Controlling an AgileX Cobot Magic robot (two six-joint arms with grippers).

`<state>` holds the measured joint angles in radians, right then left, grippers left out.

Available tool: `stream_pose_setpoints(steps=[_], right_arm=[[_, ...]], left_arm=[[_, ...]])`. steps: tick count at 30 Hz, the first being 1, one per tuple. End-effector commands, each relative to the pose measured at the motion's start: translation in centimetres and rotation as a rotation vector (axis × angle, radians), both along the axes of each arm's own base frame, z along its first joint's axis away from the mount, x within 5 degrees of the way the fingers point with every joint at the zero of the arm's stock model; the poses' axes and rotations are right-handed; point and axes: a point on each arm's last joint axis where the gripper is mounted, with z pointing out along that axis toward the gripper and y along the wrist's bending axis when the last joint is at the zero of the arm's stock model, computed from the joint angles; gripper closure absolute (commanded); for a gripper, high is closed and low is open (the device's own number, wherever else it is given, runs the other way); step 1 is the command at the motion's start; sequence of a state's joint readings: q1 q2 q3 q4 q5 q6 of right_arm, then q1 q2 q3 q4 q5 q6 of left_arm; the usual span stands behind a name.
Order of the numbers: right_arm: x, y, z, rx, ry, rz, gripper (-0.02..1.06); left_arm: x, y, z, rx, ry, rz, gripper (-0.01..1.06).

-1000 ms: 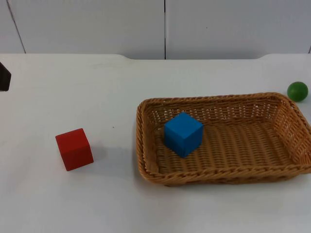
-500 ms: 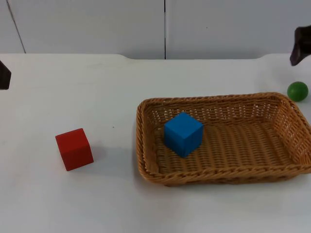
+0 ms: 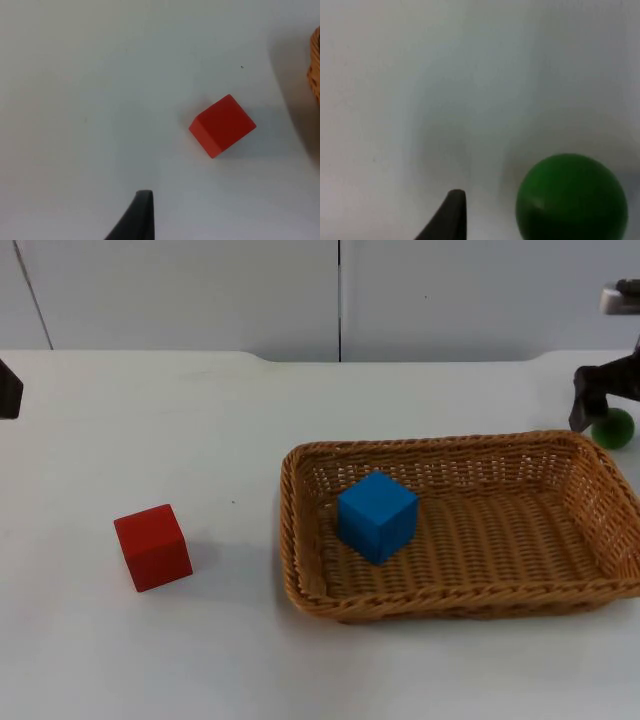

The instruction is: Place all geometric objects except the red cube into the basket.

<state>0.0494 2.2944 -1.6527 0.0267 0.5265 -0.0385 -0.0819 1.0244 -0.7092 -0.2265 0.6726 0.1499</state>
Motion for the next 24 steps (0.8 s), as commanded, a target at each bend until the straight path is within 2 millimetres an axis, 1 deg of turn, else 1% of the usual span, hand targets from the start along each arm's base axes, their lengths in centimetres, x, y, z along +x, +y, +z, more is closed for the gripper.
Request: stream_pose_setpoints(steps=[1,5,7,8,10,11,12,14,16,17,18,19,20,22,23,24], right_arm=[[0.4,0.5,0.2,0.003,-0.04,0.012,-0.01],[0.4,0.9,-0.4,0.002,-0.039,0.021,0.0],[0.5,1.1,-0.5,0.005,-0.041,0.021,0.02],[0.4,1.3,-0.6,0.006,-0.038,0.025,0.05],[0.4,1.5,-0.8,0.0,-0.027,0.033,0.19],[0.3,1.5,-0.9,0.0,-0.023,0.033,0.33],[0.3,1.5,-0.9,0.0,-0.023,0.033,0.33],[0.3,1.5,-0.9,0.003,-0.019,0.027,0.53],[0.3,1.4,-0.7,-0.004,-0.023,0.032,0.76],[0.3,1.4,-0.7,-0.004,-0.023,0.032,0.76],[0.3,1.4,-0.4,-0.01,-0.021,0.036,0.88],[0.2,1.4,0.3,-0.011,-0.025,0.037,0.98],[0.1,1.3,1.1,-0.021,-0.027,0.043,1.05],[-0.3,1.3,3.2,-0.02,-0.037,0.043,1.05],[-0.3,1.3,3.2,-0.02,-0.037,0.043,1.05],[-0.6,1.3,4.6,-0.02,-0.044,0.043,1.05]], left_arm=[[-0.1,0.1,0.0,0.0,-0.007,0.003,0.0],[-0.1,0.1,0.0,0.0,-0.009,0.004,0.0],[-0.1,0.1,0.0,0.0,-0.009,0.004,0.0],[-0.1,0.1,0.0,0.0,-0.009,0.004,0.0],[-0.1,0.1,0.0,0.0,-0.009,0.004,0.0],[-0.1,0.1,0.0,0.0,-0.009,0.004,0.0],[-0.1,0.1,0.0,0.0,-0.009,0.004,0.0],[-0.1,0.1,0.0,0.0,-0.009,0.004,0.0],[-0.1,0.1,0.0,0.001,-0.01,0.002,0.0],[-0.1,0.1,0.0,0.001,-0.01,0.002,0.0],[-0.1,0.1,0.0,0.001,-0.01,0.002,0.0],[-0.1,0.1,0.0,0.003,-0.01,0.002,0.0],[-0.1,0.1,0.0,0.005,-0.01,0.001,0.0],[-0.1,0.1,0.0,0.005,-0.01,0.001,0.0],[-0.1,0.1,0.0,0.005,-0.01,0.001,0.0],[-0.1,0.1,0.0,0.005,-0.01,0.001,0.0]])
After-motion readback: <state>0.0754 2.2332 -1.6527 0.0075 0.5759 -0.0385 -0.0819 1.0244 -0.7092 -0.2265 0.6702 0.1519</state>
